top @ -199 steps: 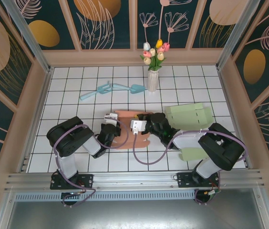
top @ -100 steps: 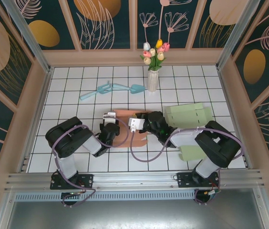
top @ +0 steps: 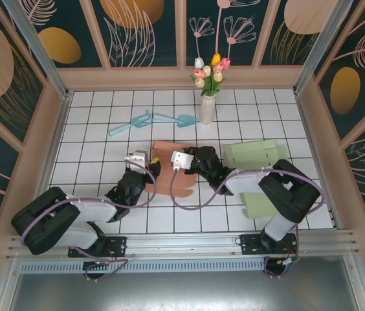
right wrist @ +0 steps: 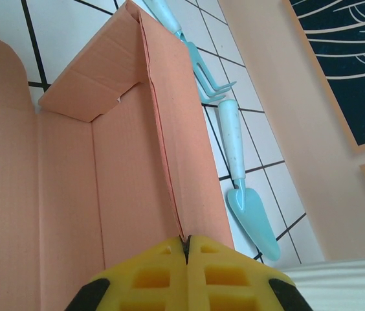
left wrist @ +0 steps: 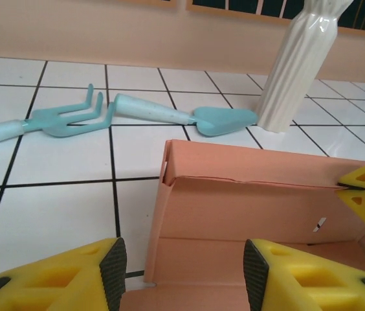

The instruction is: Fold the paper box

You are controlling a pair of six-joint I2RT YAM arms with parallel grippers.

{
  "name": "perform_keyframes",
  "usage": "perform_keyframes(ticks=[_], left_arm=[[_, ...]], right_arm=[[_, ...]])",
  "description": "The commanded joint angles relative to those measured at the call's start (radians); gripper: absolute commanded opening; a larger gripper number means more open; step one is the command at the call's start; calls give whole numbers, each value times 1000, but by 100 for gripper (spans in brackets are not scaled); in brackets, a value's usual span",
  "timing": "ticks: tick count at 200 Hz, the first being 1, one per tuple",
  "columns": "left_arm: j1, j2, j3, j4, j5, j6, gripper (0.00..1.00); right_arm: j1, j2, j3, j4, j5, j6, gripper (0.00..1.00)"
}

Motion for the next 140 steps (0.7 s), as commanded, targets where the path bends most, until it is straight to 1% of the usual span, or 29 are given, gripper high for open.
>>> perform_keyframes(ticks=[1, 28, 49, 79, 99, 102, 123, 140], left_arm=[[18, 10, 25, -138, -24, 13, 53], [43, 94, 36, -77, 5, 49, 53], [51, 191, 78, -36, -17, 89, 53], [53, 298, 116, 72, -41, 128, 53], [54, 364, 170, 94, -61, 168, 53], [54, 395, 179, 96, -63, 175, 53], [53, 451, 213, 129, -90, 202, 51], [54, 463, 218, 165, -125, 209, 45]], right_arm=[[5, 31, -15, -157, -27, 64, 0], [5, 32, -5, -187, -54, 68, 0], [5, 37, 0, -195, -58, 65, 0], [7, 38, -2, -201, -78, 65, 0], [8, 37, -4, -205, -91, 65, 0], [9, 37, -4, -206, -92, 65, 0], [13, 37, -3, -211, -102, 68, 0], [14, 38, -3, -211, -104, 69, 0]])
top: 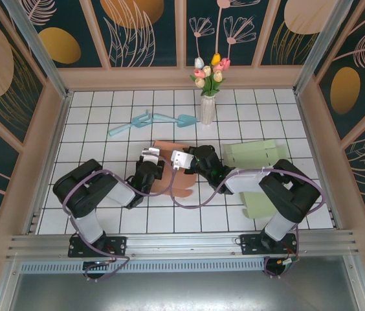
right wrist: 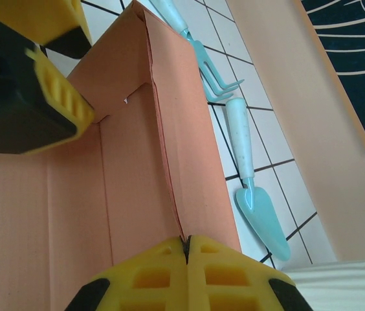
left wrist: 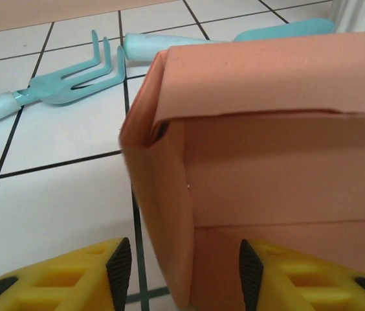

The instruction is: Fold the paper box

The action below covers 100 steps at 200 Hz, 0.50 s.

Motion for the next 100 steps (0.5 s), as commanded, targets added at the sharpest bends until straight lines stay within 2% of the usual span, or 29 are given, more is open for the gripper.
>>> perform_keyframes(ticks=[1, 12, 44, 54, 71, 100], left_arm=[[5, 22, 20, 97, -69, 44, 44], [6, 25, 22, 113, -81, 46, 38], [4, 12, 9, 126, 9, 25, 0], [1, 6, -1, 129, 26, 3, 0], [-5, 13, -21, 144, 25, -21, 0], [-16, 17, -28, 96, -24, -77, 0]], right_arm=[[14, 38, -16, -174, -83, 49, 0], [15, 38, -14, -177, -82, 52, 0], [16, 39, 1, -160, -82, 93, 0], [15, 35, -1, -134, -62, 116, 3], [13, 18, -6, -112, -54, 151, 14], [17, -48, 6, -170, -51, 212, 26]])
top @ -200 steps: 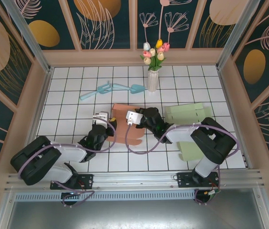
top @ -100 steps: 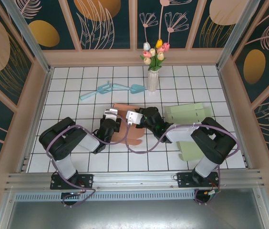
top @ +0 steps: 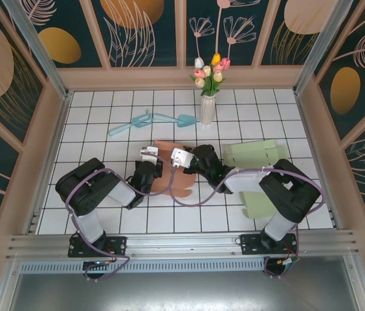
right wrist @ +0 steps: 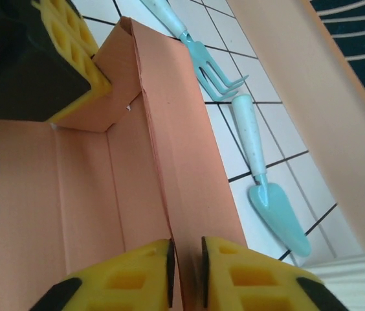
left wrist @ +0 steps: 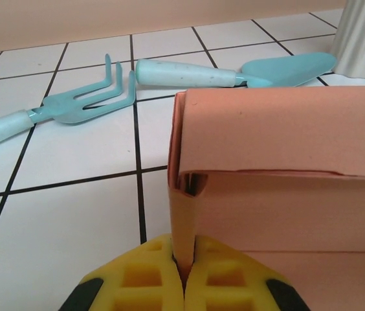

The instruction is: Fold the paper box

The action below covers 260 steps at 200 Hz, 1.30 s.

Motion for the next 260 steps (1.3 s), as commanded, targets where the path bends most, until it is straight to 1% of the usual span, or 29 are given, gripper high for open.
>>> perform_keyframes(ticks=[1, 12, 31, 47, 63, 73, 81, 101, 117, 136, 144, 164, 194, 211, 223, 260], left_arm=[[-17, 3, -12, -5, -12, -66, 0], [-18, -8, -11, -40, -18, -95, 0], [-26, -42, -26, -80, -34, -146, 0], [-32, -76, -43, -115, -36, -179, 0], [-40, -142, -55, -161, -33, -212, 0], [-46, -171, -63, -189, -30, -230, 0], [-51, -191, -68, -212, -24, -245, 0], [-60, -242, -68, -288, -2, -287, 0], [-68, -278, -68, -345, 0, -324, 0], [-83, -314, -70, -389, -37, -344, 0], [-87, -323, -74, -401, -50, -349, 0], [-91, -344, -91, -393, -51, -360, 0], [-99, -370, -117, -368, -43, -365, 0], [-101, -374, -120, -368, -55, -372, 0], [-101, -375, -126, -357, -57, -377, 0], [-108, -347, -130, -315, -27, -376, 0]], right_arm=[[16, -46, -4, -146, -35, 103, 27], [19, -88, -3, -169, -17, 145, 31], [24, -183, -9, -202, 17, 242, 35], [29, -273, -16, -227, 75, 367, 38], [30, -355, -7, -282, 142, 541, 39], [31, -393, 16, -350, 192, 693, 40], [30, -409, 31, -394, 202, 780, 40], [30, -404, 84, -519, 240, 1053, 42], [31, -368, 128, -569, 204, 1183, 43], [31, -310, 155, -541, 126, 1268, 45], [31, -283, 167, -531, 112, 1300, 47], [31, -229, 187, -502, 106, 1347, 50], [31, -179, 191, -462, 125, 1375, 51], [33, -158, 182, -439, 104, 1396, 51], [33, -151, 157, -393, 70, 1421, 51], [33, -147, 72, -171, -67, 1528, 51]])
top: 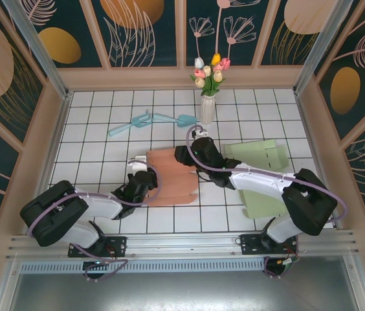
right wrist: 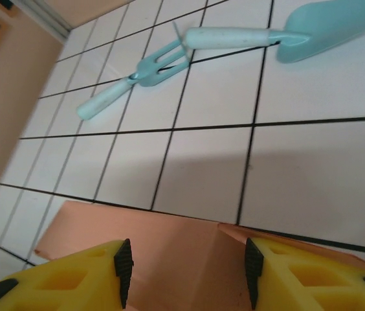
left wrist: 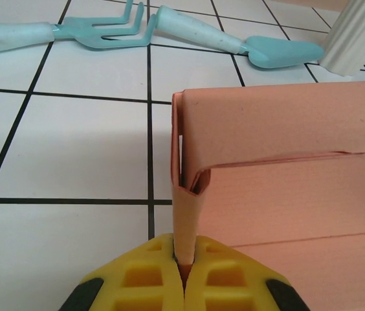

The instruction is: Fold the paper box

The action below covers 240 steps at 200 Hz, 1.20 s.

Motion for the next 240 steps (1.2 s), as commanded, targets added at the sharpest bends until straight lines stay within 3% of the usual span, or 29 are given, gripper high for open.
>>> perform_keyframes(ticks=[1, 55, 128, 152, 240], left_arm=[[-15, 9, -4, 60, 7, -20, 0], [-28, 47, -15, 116, 45, -37, 0], [-28, 1, -31, 81, 11, -56, 0], [-28, 1, -41, 126, 67, -35, 0], [-27, 7, -39, 139, 84, -52, 0]], right_arm=[[8, 9, -47, 196, -109, 105, 51], [6, 7, -116, 400, -223, 164, 50], [0, -135, -235, 94, 123, -29, 51], [-16, -153, -274, 76, 147, -36, 51], [-56, -81, -319, 127, 120, -23, 52]])
